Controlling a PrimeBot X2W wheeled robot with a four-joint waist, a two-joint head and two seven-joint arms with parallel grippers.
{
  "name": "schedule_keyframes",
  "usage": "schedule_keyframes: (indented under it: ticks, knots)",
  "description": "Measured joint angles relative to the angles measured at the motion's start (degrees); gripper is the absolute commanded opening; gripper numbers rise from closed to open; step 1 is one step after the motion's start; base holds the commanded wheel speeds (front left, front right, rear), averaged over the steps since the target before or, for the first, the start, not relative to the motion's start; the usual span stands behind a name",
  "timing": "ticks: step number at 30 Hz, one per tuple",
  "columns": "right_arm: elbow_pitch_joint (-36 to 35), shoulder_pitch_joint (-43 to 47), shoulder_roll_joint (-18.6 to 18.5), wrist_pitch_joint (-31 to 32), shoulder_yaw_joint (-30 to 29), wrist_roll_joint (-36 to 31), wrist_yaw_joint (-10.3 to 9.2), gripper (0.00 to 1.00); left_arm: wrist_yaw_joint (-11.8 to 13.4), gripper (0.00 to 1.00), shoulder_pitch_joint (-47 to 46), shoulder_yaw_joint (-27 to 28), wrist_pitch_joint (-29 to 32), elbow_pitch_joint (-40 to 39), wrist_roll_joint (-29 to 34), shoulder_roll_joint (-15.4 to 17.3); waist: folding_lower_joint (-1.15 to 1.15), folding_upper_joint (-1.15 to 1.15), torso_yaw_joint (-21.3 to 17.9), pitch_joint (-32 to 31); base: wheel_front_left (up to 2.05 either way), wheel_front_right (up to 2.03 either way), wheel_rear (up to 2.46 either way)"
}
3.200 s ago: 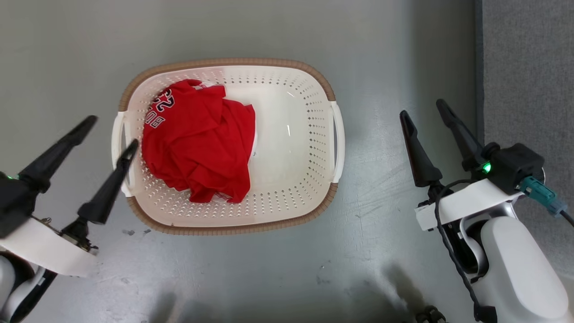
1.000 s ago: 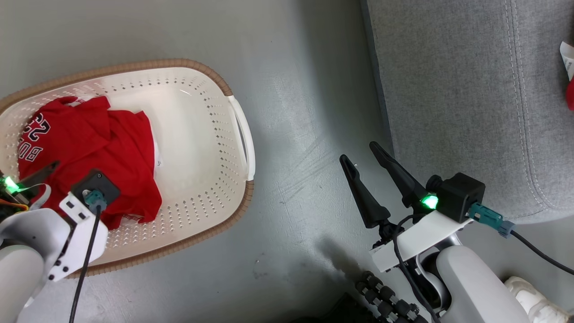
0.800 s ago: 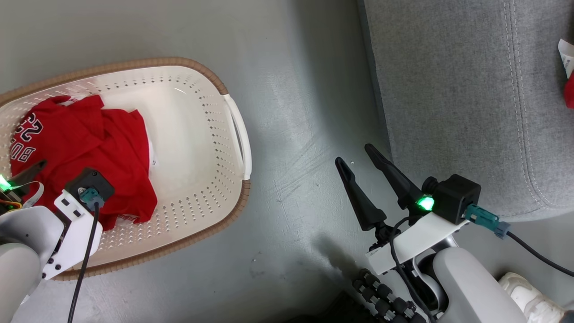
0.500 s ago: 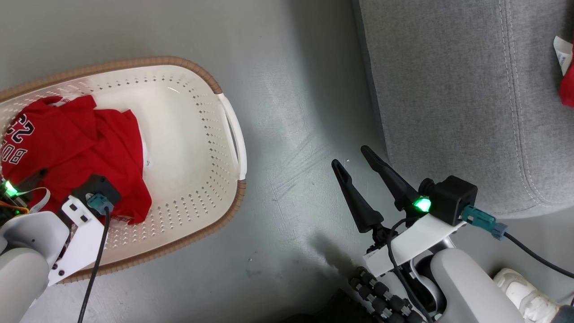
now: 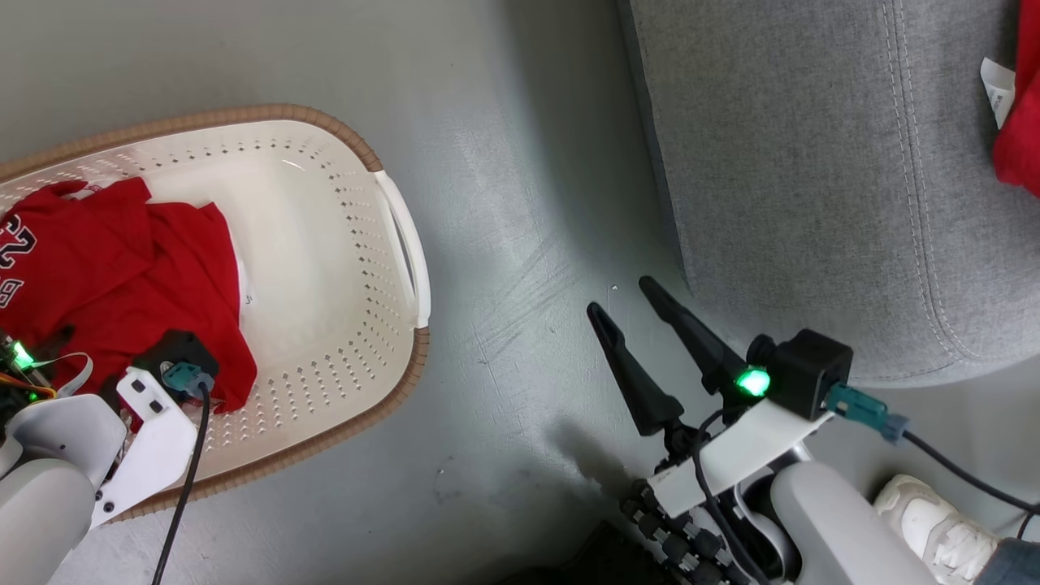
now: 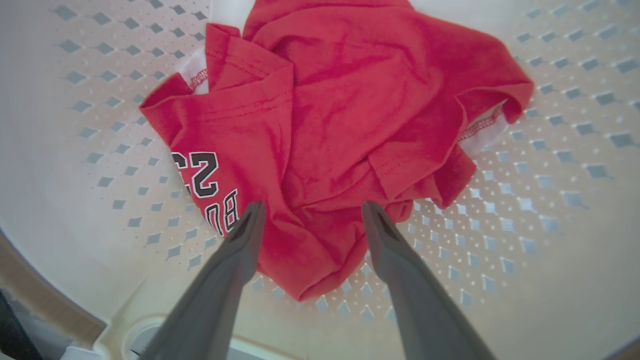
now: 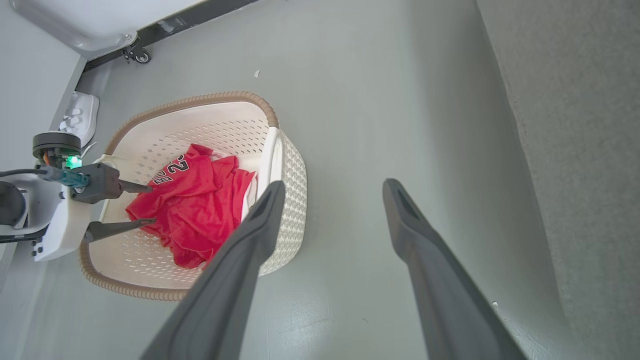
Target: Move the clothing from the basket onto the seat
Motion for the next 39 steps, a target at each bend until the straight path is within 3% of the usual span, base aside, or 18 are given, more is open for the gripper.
schedule_keyframes:
  ticks: [21,39]
  knots:
    - [-1.12,0.95,0.1,0.0,1.87,1.03,0.0,1.0,0.01,1.0,1.54,0.23,5.24,0.79,-1.46,0.64,0.0,0.0,-2.01,1.74,0.0,0.0,0.0]
    - [-2.36,2.02,0.14,0.0,2.1,1.03,0.0,1.0,1.03,1.0,1.61,3.78,6.32,0.4,-4.89,2.3,0.0,0.0,-2.93,3.91,0.0,0.0,0.0]
